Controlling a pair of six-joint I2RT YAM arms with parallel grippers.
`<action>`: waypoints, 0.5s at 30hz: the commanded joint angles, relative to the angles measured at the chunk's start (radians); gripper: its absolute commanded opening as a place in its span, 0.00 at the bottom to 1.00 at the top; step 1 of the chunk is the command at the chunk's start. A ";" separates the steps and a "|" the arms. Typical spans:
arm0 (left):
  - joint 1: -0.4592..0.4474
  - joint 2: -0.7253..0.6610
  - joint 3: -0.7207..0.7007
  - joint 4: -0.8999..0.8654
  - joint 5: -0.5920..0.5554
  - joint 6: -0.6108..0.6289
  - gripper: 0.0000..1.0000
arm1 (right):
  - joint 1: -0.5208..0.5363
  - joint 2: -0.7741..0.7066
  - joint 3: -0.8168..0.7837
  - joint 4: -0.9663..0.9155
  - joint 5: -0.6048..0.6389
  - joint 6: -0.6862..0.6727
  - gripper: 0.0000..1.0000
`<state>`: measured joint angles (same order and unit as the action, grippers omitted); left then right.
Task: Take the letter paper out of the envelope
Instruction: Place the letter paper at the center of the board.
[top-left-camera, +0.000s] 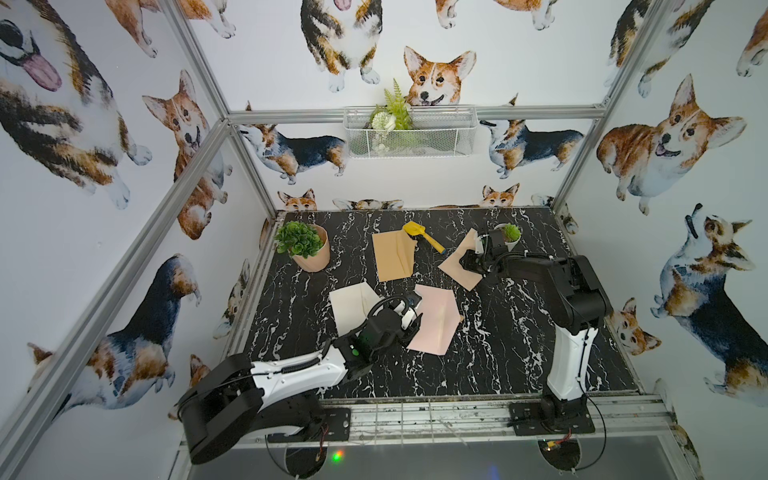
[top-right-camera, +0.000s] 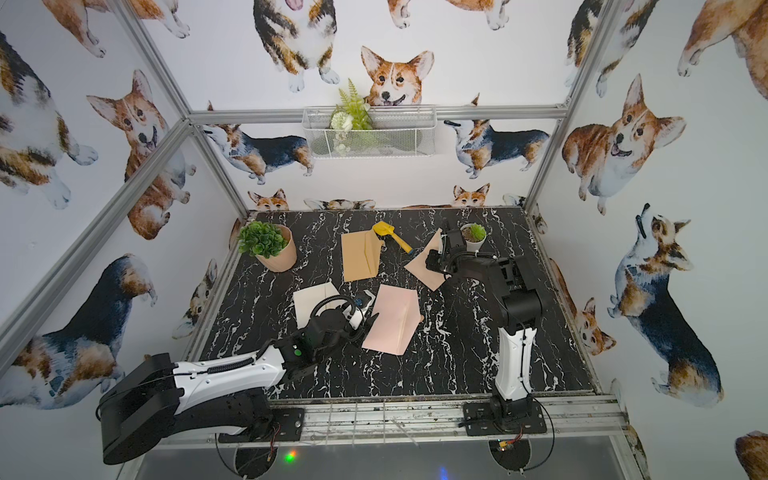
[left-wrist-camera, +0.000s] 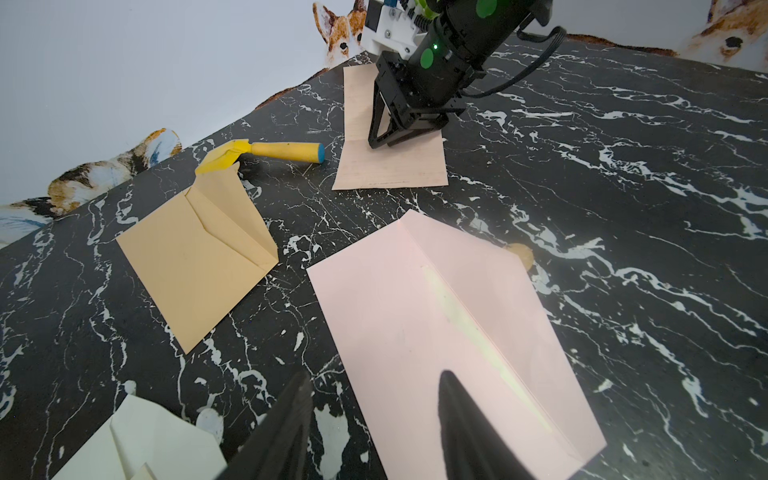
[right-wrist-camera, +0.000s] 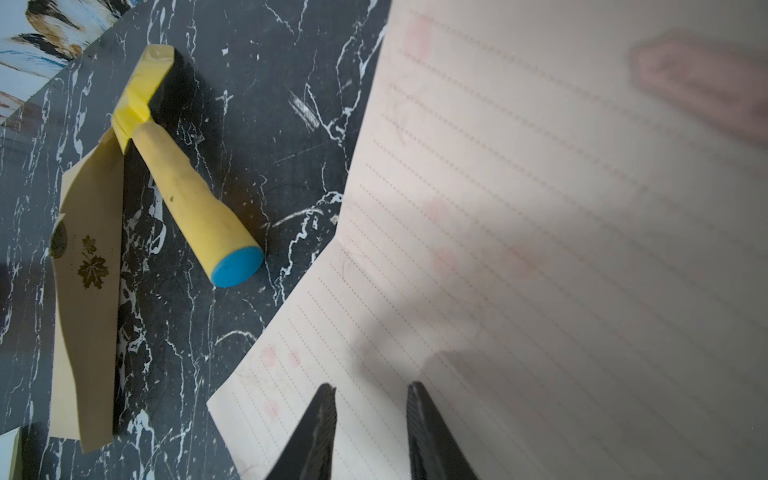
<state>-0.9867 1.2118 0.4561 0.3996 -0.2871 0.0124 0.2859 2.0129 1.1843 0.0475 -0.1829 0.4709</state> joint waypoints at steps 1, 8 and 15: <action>0.003 0.006 0.010 0.019 -0.005 0.011 0.52 | -0.001 -0.032 -0.027 -0.083 -0.002 0.016 0.33; 0.003 0.008 0.013 0.020 -0.003 0.009 0.53 | 0.002 -0.171 -0.065 -0.097 -0.053 0.025 0.33; 0.003 0.007 0.010 0.018 -0.007 0.009 0.54 | 0.055 -0.319 -0.103 -0.150 -0.057 0.010 0.34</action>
<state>-0.9867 1.2209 0.4599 0.3996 -0.2871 0.0151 0.3107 1.7519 1.0985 -0.0597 -0.2337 0.4789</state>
